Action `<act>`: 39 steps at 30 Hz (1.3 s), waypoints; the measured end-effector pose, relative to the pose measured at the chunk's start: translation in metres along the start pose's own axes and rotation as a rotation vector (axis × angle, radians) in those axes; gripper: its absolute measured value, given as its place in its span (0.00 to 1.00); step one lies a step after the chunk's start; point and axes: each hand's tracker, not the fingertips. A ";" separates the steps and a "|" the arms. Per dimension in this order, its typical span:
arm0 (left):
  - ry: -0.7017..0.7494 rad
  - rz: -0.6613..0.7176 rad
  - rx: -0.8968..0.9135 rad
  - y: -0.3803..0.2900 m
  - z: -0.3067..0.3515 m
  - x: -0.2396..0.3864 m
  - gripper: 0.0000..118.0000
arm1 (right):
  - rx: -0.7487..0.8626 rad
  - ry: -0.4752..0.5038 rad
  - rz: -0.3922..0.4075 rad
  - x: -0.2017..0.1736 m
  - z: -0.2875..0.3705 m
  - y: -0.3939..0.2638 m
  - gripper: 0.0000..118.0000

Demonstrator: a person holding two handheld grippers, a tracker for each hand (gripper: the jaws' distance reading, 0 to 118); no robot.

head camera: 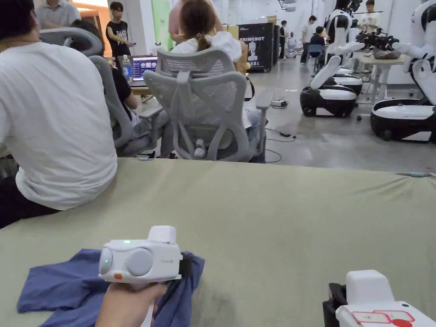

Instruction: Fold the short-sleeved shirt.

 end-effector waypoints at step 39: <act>0.018 -0.171 0.095 -0.058 0.078 0.062 0.00 | 0.005 -0.158 -0.057 0.083 0.070 -0.026 0.00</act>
